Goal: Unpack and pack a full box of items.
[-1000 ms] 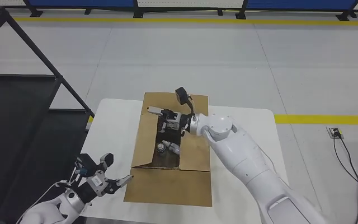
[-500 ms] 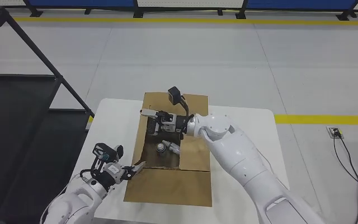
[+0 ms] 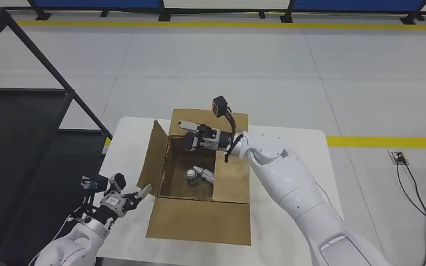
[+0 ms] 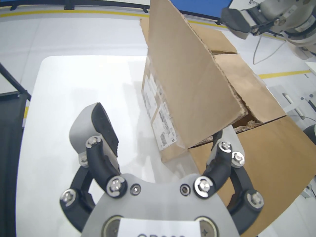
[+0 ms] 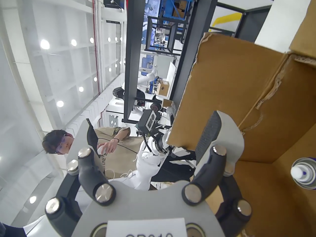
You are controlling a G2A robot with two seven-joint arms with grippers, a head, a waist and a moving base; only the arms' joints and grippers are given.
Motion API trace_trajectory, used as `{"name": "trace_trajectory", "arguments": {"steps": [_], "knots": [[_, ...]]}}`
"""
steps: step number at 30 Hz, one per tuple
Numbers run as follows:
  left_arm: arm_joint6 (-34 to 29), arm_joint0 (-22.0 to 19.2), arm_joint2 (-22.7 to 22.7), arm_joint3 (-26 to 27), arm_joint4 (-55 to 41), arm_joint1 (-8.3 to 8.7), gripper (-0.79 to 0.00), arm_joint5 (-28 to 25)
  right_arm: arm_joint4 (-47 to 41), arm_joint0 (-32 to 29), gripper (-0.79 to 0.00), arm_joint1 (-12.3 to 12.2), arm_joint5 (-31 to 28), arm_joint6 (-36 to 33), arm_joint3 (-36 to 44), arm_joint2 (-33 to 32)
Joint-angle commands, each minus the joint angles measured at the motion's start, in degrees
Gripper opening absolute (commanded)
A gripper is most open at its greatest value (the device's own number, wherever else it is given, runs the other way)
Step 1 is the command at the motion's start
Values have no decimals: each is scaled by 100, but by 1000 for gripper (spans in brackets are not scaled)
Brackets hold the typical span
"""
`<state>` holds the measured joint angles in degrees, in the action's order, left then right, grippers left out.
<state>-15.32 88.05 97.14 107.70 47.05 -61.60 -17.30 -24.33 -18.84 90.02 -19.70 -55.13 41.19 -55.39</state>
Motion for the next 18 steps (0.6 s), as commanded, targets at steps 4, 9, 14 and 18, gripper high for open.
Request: {"name": "trace_trajectory", "arguments": {"steps": [4,9,14,18], "knots": [[-83,101,323,-140,-301,14,0,-2,127,-305,0,-219,-33,102,430,-478],[-252,110,437,-423,-365,28,0,-23,322,-704,0,-415,90,254,1032,-903],[-721,-111,338,-819,-243,56,0,-62,470,-1075,0,-563,235,378,1621,-1253],[-876,-342,118,-1085,20,65,0,-137,486,-1347,0,-651,301,423,2013,-1485]]}}
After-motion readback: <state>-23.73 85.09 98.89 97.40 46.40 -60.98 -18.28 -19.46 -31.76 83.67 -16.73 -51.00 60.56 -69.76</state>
